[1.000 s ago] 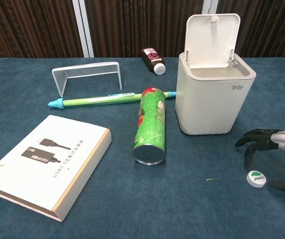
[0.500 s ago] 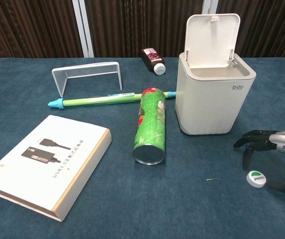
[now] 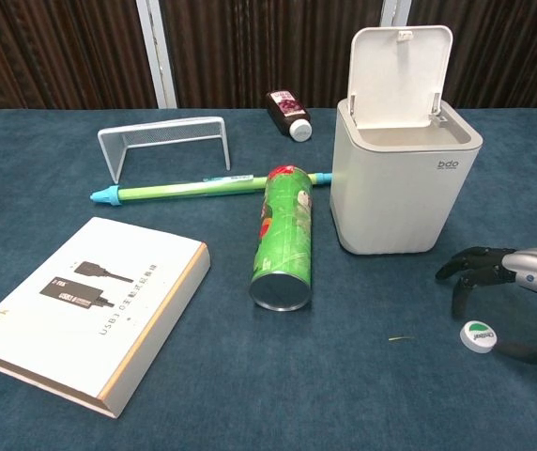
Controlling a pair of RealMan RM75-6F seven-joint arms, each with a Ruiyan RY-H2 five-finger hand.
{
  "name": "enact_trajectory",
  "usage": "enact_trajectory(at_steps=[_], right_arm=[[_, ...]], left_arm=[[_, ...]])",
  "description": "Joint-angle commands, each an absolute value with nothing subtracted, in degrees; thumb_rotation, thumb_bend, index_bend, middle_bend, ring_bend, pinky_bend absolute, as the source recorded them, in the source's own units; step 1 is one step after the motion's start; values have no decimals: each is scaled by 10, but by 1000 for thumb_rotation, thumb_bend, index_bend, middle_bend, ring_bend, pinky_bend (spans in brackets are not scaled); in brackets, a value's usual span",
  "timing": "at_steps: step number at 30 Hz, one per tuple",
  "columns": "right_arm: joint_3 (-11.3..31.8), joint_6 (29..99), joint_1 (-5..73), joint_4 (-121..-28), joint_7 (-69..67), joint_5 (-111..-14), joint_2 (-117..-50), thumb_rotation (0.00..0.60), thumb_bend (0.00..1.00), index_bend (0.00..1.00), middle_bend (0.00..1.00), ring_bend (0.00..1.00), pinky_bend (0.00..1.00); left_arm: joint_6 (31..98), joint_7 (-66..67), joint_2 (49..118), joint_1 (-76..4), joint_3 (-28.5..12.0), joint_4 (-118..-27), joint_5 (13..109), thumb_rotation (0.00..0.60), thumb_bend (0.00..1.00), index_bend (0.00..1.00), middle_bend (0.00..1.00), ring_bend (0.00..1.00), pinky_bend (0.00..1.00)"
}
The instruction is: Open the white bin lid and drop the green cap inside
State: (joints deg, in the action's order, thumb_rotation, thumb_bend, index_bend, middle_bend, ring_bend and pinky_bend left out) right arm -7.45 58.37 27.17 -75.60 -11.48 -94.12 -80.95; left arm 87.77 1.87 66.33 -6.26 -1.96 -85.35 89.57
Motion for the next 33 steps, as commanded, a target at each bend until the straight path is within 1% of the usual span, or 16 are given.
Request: enact_trajectory(at_steps=[1,5,16,22,25,30,33], right_arm=[[-75,582,272,-754,-118,-941,-811,600,444,486,222,59,198],[-77,582,273,-751,-122,-943,-812,600,443,489,222,59,198],[-76,601,267,-751,-106,-947,-812,600,444,592,223,59,198],[-69,619,261,-762,-95,-943,-800,600,444,598,223,59,198],[-57,651,254,-781,-80,-945,-783,600,444,598,223,59,198],[-32,729,236,-825,-36,-958,-751,600,444,598,223,59,198],[-16,759,231,-853,-21,-961,-735,600,445,598,223,59,198]], left_arm=[[878,18,663,-62,-20,-854,896,600,380,512,513,435,610],[879,17,663,-62,-20,-853,895,600,380,511,513,435,611],[882,16,662,-61,-21,-854,897,600,379,512,512,435,611],[883,15,662,-61,-21,-854,897,600,380,511,513,436,610],[882,15,662,-61,-21,-853,896,600,380,511,513,436,611],[881,14,662,-62,-21,-853,896,600,380,511,513,435,611],[879,13,662,-61,-22,-853,894,600,380,512,513,435,611]])
